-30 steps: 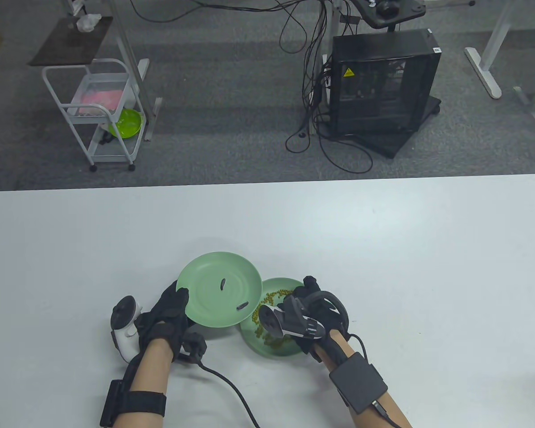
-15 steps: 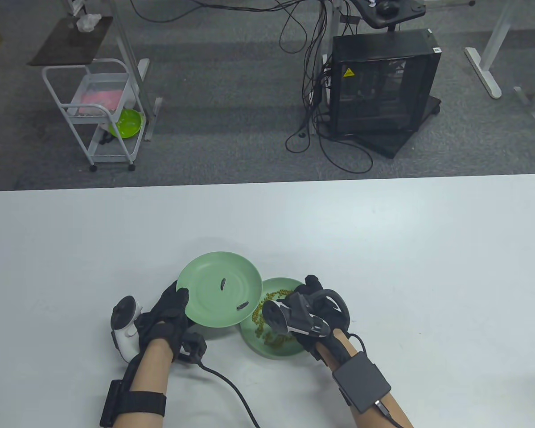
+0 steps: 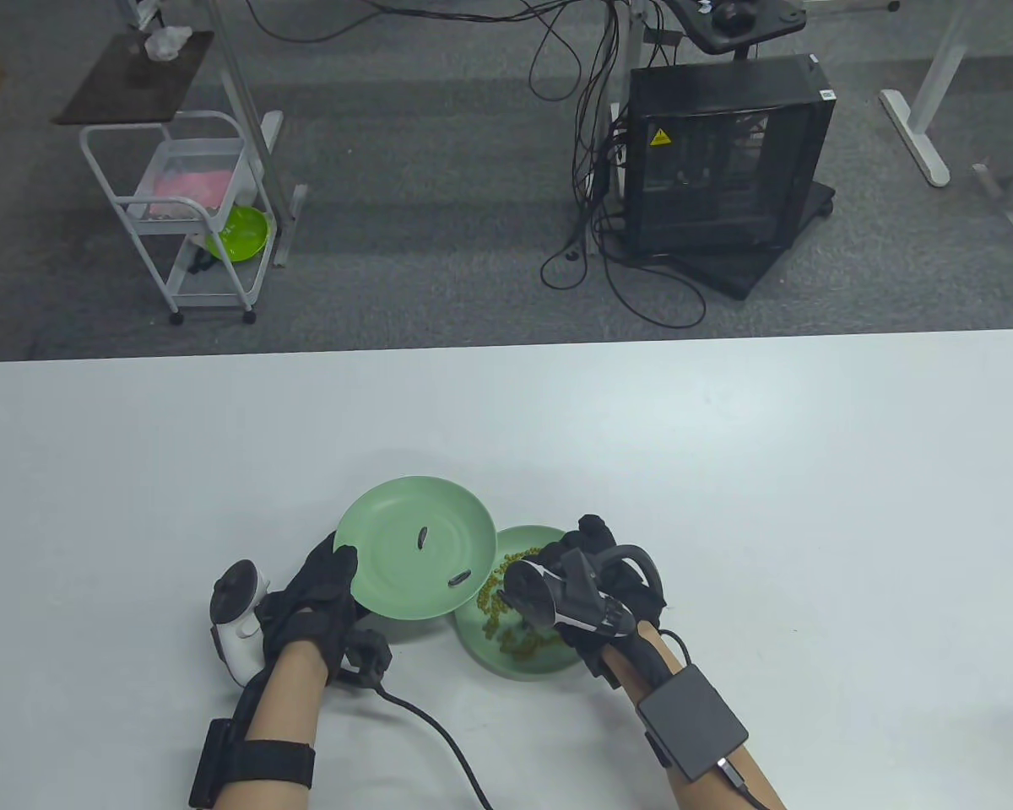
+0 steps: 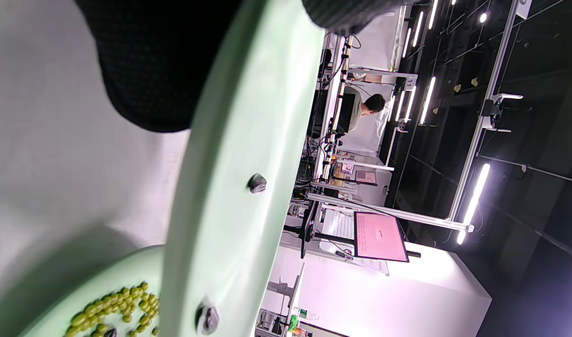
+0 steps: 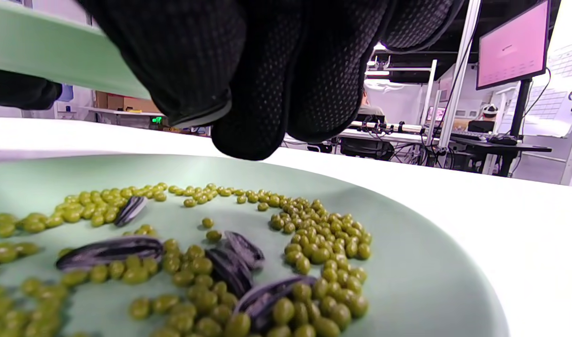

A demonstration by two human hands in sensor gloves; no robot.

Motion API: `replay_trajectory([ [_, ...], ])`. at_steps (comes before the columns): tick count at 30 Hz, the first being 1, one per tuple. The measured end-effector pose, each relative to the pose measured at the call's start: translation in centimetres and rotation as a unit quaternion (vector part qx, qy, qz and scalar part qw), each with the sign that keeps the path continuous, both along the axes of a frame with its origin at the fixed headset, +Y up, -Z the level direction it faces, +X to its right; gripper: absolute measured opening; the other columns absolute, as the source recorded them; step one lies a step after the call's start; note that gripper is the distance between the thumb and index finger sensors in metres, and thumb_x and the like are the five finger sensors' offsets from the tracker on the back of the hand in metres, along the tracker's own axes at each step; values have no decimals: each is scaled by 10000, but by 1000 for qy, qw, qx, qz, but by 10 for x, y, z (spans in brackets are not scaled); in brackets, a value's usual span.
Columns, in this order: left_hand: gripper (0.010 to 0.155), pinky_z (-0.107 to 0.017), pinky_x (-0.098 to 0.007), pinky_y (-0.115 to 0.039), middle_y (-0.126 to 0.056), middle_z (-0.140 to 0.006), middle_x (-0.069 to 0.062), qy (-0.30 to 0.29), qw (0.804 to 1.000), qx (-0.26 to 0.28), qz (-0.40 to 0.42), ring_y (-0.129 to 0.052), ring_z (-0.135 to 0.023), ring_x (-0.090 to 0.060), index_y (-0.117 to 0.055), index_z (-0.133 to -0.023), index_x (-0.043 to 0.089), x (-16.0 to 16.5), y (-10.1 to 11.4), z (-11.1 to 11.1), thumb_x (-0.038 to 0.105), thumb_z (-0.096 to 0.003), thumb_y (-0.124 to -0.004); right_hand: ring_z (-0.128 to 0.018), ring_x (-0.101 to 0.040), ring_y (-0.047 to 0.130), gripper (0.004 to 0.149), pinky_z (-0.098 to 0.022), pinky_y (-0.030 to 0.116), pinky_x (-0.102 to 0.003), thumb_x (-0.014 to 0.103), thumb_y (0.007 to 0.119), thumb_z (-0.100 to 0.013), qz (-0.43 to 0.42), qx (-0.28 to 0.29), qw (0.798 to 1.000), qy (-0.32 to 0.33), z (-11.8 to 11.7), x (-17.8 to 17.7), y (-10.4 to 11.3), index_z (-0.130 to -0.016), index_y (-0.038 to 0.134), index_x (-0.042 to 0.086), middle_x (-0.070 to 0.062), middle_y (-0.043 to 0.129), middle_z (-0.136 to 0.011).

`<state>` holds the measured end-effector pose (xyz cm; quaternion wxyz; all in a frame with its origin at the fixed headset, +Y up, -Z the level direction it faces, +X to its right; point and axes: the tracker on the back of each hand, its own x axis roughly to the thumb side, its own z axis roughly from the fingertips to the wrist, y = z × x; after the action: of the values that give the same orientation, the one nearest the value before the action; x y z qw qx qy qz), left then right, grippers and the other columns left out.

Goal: Pick sunflower seeds with hand pinch into plate

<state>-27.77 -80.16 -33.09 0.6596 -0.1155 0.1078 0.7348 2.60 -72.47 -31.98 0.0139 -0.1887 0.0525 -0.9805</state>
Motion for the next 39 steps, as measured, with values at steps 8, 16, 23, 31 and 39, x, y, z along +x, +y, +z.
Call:
replay_trajectory([
  [8, 669, -444, -367, -913, -664, -958, -214, -3, 1000, -1, 1, -977, -711, -270, -388, -1072, 45, 1, 0, 0, 329, -525, -647, -709, -103, 986, 370, -713, 634, -531, 390, 766, -379, -18, 11, 1000, 4, 2, 1, 7, -745, 766, 439, 158, 944, -704],
  [16, 669, -441, -366, -914, -665, -956, -214, -8, 1000, -2, 3, -977, -711, -267, -386, -1071, 43, 3, 0, 0, 328, -525, -646, -678, -98, 997, 372, -691, 664, -512, 386, 761, -381, -37, 26, 999, 2, 3, 1, 10, -750, 762, 431, 146, 941, -699],
  [23, 665, -438, -363, -917, -668, -955, -213, -12, 1000, -1, 3, -981, -707, -264, -390, -1071, 46, 5, -1, 0, 326, -524, -644, -674, -95, 997, 373, -679, 682, -494, 387, 760, -382, -62, 48, 997, -3, 4, 3, 15, -752, 761, 428, 146, 941, -699],
  [31, 662, -435, -361, -920, -673, -952, -214, -18, 1000, -3, 0, -985, -703, -263, -396, -1071, 44, 7, -2, -1, 323, -523, -642, -668, -92, 999, 374, -669, 694, -485, 388, 761, -382, -83, 73, 994, -9, 6, 4, 20, -754, 760, 423, 145, 943, -695],
  [39, 655, -422, -349, -934, -694, -943, -212, -26, 1000, -3, -4, -999, -695, -251, -418, -1069, 45, 10, -2, -1, 324, -522, -645, -688, -96, 983, 378, -692, 668, -500, 386, 762, -385, -102, 92, 991, -9, 9, 3, 24, -761, 754, 417, 145, 933, -705],
])
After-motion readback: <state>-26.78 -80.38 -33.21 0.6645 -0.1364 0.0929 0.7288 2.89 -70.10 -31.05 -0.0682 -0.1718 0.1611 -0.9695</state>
